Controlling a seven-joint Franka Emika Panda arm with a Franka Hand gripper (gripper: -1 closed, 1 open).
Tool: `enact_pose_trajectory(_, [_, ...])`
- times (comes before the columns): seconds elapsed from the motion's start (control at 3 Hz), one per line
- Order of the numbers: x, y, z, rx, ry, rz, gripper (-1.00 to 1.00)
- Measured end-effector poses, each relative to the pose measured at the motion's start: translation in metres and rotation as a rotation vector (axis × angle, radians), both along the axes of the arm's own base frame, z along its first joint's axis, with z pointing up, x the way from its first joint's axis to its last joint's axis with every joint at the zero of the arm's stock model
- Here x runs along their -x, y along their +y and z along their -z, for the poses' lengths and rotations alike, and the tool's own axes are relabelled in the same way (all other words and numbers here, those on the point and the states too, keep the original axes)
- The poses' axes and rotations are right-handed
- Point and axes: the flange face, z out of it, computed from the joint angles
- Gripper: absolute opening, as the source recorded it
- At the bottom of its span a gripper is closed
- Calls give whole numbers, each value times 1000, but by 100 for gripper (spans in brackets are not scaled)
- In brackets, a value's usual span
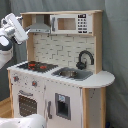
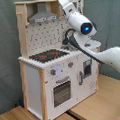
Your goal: Play with the kitchen
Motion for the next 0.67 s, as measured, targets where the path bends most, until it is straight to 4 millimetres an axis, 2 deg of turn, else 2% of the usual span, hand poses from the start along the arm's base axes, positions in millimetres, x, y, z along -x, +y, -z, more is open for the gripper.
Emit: enact_pose_trajectory(0.67, [-10,7,7,-81,-12,59,100])
